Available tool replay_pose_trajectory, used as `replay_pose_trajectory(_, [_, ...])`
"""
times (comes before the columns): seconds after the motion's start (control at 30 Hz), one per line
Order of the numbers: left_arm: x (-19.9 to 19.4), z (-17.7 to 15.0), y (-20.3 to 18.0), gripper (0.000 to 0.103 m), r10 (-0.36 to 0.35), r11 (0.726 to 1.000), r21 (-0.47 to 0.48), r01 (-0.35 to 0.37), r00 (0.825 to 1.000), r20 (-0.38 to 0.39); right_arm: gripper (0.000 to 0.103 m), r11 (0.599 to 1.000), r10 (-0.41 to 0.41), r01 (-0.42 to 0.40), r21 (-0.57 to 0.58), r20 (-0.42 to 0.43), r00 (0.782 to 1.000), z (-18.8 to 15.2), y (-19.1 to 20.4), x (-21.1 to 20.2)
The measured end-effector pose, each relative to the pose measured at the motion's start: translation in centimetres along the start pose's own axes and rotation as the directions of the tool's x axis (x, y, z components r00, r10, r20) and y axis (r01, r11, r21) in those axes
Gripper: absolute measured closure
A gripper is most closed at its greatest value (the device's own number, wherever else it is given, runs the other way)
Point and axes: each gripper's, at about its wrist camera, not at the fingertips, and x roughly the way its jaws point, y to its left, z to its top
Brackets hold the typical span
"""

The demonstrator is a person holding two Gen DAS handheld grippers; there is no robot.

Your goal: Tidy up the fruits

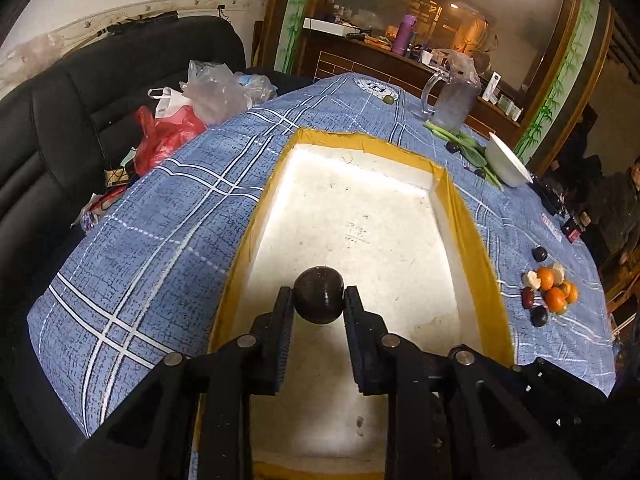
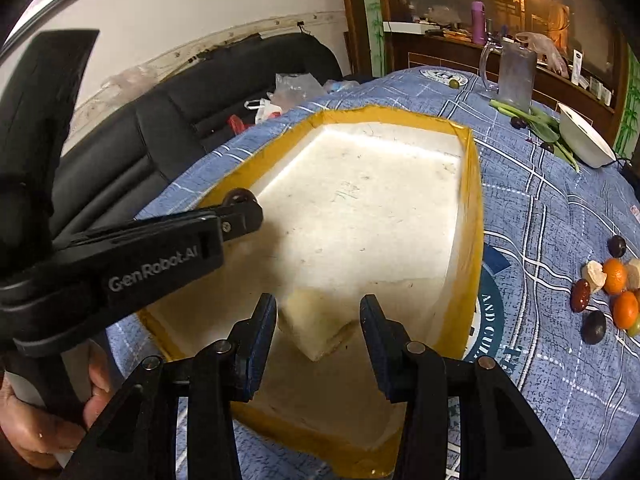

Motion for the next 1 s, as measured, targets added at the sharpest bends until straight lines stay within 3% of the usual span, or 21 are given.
replay_pose_trajectory(0.07, [-0.5, 0.1, -0.3, 0.053, -0.007, 1.000, -0.006, 0.007, 1.000, 0.014, 0.048, 1.000, 0.003, -0.003, 0.006, 0.024, 1.000, 0.1, -0.3, -1.0])
replay_pose_trajectory(0.13, [-1.6, 0.2, -0.9, 0.049, -0.015, 1.000, 0.002, 0.015, 0.999, 0.045, 0.041, 1.000, -0.006, 0.005, 0.024, 0.066, 0.998, 0.2, -0.8, -2.6])
replay_pose_trajectory(0.37, [-4.6, 0.0, -4.6, 0.035, -0.072, 0.996, 0.064, 0.066, 0.992, 0.102, 0.034, 0.991, -0.031, 0.009, 0.135, 0.165, 0.986, -0.6, -3.7, -7.6])
replay_pose_trajectory(0.43, [-5.0, -0.2, -5.8, 0.033, -0.088, 0.993, 0.093, 0.079, 0.991, 0.101, 0.027, 0.986, -0.046, 0.015, 0.163, 0.185, 0.982, -0.9, -4.7, -8.7])
replay_pose_trajectory(0.63, [-6.0, -0.9, -8.8, 0.029, -0.111, 0.982, 0.162, 0.096, 0.990, 0.090, 0.026, 0.969, -0.144, 0.096, 0.230, 0.202, 0.969, -4.2, -9.4, -13.0])
replay_pose_trajectory(0.73, [-6.2, -1.3, -10.0, 0.026, -0.108, 0.976, 0.198, 0.087, 0.990, 0.096, 0.026, 0.938, -0.230, 0.163, 0.306, 0.195, 0.953, -6.8, -14.0, -15.6])
replay_pose_trajectory(0.83, [-5.4, -1.5, -11.5, 0.026, -0.121, 0.969, 0.225, 0.103, 0.990, 0.070, 0.026, 0.880, -0.327, 0.247, 0.405, 0.142, 0.934, -9.3, -19.5, -17.4])
replay_pose_trajectory(1.0, [-3.4, -2.4, -15.4, 0.026, -0.183, 0.939, 0.294, 0.178, 0.983, -0.009, 0.026, 0.815, -0.361, 0.259, 0.518, 0.104, 0.927, -11.5, -25.1, -19.1])
